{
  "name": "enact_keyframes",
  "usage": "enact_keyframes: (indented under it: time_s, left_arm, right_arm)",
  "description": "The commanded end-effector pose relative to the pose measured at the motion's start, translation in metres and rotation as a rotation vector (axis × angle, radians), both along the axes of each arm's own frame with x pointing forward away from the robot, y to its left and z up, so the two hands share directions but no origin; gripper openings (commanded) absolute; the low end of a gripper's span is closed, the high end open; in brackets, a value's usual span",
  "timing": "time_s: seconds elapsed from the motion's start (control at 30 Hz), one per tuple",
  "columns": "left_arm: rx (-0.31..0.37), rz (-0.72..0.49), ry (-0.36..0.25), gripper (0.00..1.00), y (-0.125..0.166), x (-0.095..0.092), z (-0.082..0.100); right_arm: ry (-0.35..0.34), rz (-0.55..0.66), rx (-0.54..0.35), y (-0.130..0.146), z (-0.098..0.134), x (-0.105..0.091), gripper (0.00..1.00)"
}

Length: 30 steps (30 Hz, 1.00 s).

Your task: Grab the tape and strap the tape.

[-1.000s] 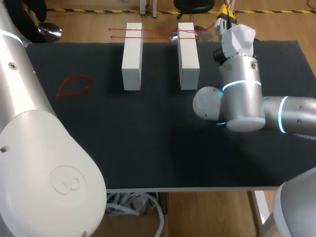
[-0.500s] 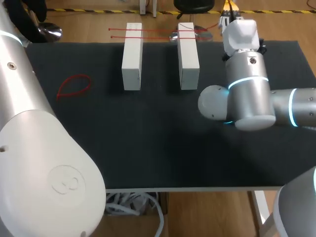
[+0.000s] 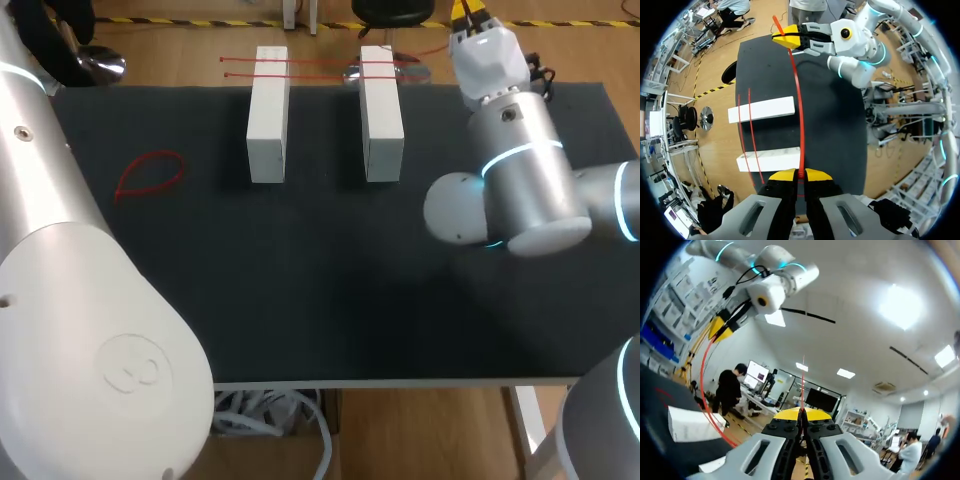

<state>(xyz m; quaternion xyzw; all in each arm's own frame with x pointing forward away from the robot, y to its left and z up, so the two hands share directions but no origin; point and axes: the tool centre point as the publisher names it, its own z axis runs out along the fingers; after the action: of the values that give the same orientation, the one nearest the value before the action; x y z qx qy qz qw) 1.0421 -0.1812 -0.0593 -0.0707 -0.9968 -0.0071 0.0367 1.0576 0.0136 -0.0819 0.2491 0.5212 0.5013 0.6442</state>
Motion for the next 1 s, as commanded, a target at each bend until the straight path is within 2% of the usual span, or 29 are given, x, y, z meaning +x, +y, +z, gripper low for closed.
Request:
enact_keyframes:
  time_s: [0.03,0.27,0.57,0.8,0.83,0.87,1.0]
  left_arm:
    - [0.005,0.000,0.002,0.00,-0.001,0.001,0.001]
    - [0.005,0.000,0.002,0.00,-0.001,0.001,0.001]
    - [0.005,0.000,0.002,0.00,-0.001,0.001,0.001]
    - [0.005,0.000,0.002,0.00,-0.001,0.001,0.001]
    - [0.005,0.000,0.002,0.00,-0.001,0.001,0.001]
    - [0.005,0.000,0.002,0.00,-0.001,0.001,0.001]
    - [0.005,0.000,0.002,0.00,-0.001,0.001,0.001]
  right_arm:
    - [0.019,-0.003,-0.197,-0.002,0.008,0.001,0.00]
    - [0.043,0.039,-0.397,0.013,0.003,-0.001,0.00]
    - [0.049,0.046,-0.568,0.026,0.006,-0.002,0.00]
    - [0.037,0.059,-0.593,0.037,0.009,-0.001,0.00]
    - [0.034,0.057,-0.590,0.037,0.010,0.000,0.00]
    - [0.021,0.069,-0.530,0.037,0.011,0.000,0.00]
    - [0.021,0.069,-0.530,0.037,0.011,0.000,0.00]
